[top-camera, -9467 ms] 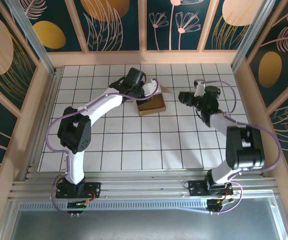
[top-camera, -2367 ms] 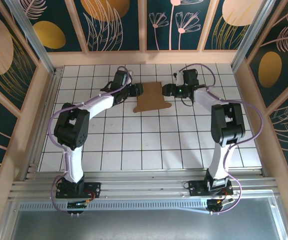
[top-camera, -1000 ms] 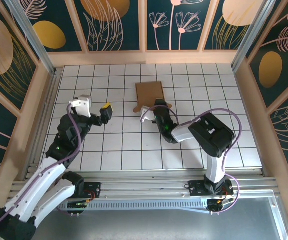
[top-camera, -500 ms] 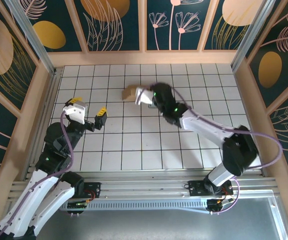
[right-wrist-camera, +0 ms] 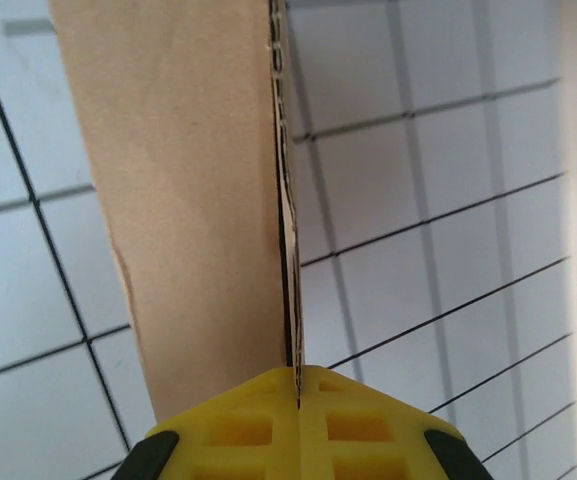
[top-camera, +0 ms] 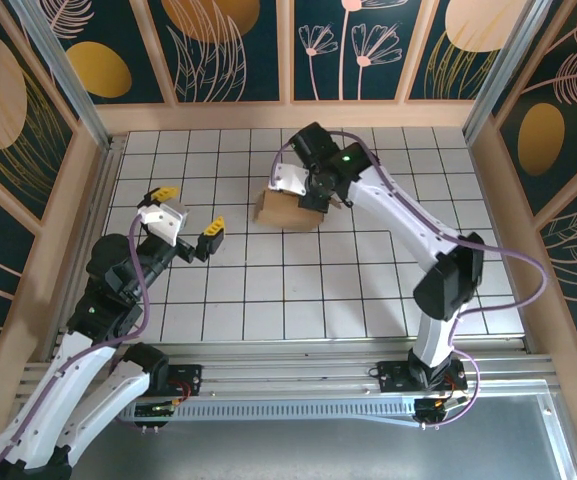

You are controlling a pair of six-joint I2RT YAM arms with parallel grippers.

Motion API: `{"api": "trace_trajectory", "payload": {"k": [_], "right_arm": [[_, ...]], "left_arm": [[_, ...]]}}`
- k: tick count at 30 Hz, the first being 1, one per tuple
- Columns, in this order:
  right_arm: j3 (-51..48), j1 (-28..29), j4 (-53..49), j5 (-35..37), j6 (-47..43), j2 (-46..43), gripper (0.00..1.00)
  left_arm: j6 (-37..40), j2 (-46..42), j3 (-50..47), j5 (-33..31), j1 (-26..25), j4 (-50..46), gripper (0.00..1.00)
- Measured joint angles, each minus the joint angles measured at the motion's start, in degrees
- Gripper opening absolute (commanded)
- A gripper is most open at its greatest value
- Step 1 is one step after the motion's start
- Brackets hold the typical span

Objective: Fold the paper box

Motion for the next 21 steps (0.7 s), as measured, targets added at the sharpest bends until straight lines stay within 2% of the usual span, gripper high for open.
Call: {"api": "trace_trajectory", "payload": {"k": [9, 11, 14, 17, 21], "right_arm": [[3.74, -1.75, -0.31, 1.38, -1.42, 4.50, 0.00], [4.11, -2.12, 0.98, 1.84, -1.95, 5.90, 0.09], [4.24, -1.60, 3.10, 1.84, -2.84, 6.78, 0.15], [3.50, 0.59, 3.63, 2.19, -3.45, 6.80, 0.18], [1.53, 3.67, 4.85, 4.50, -4.11, 6.80, 0.28]], "left_arm": [[-1.31, -0.52, -1.97, 0.42, 0.00, 0.15, 0.98], [-1.66, -0.31, -2.36, 0.39, 0.00, 0.55, 0.98], [-1.95, -0.15, -3.32, 0.35, 0.00, 1.33, 0.98], [-2.21, 0.15, -4.07, 0.17, 0.00, 1.62, 0.98], [-2.56, 0.94, -4.22, 0.09, 0.00, 1.92, 0.99]]}}
